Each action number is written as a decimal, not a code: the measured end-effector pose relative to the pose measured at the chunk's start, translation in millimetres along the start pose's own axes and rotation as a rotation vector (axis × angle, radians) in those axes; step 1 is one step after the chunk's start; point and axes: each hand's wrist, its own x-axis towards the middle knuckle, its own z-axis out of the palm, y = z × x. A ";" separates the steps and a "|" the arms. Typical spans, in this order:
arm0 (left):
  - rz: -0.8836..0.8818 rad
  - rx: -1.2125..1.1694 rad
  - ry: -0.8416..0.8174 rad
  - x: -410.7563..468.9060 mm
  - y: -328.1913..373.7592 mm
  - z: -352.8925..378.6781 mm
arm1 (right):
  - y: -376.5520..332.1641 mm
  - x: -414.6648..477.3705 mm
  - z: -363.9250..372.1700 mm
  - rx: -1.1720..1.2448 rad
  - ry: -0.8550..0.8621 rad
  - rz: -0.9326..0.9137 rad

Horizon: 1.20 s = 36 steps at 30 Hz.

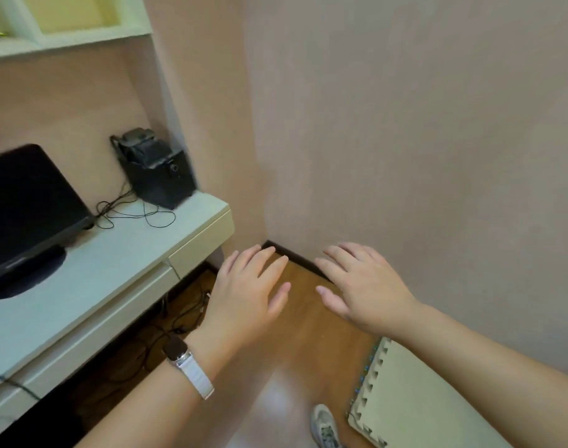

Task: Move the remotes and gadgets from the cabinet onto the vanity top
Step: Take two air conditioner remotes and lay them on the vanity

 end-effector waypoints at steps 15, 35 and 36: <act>-0.291 0.285 0.120 129.5 -64.5 -31.0 | 89.4 205.6 27.0 0.148 0.184 -0.279; -0.399 0.391 0.257 174.4 -284.8 -77.0 | -4.9 444.2 47.4 0.130 0.345 -0.495; -0.390 0.389 0.266 177.9 -302.5 -79.6 | -12.0 459.4 49.3 0.124 0.358 -0.496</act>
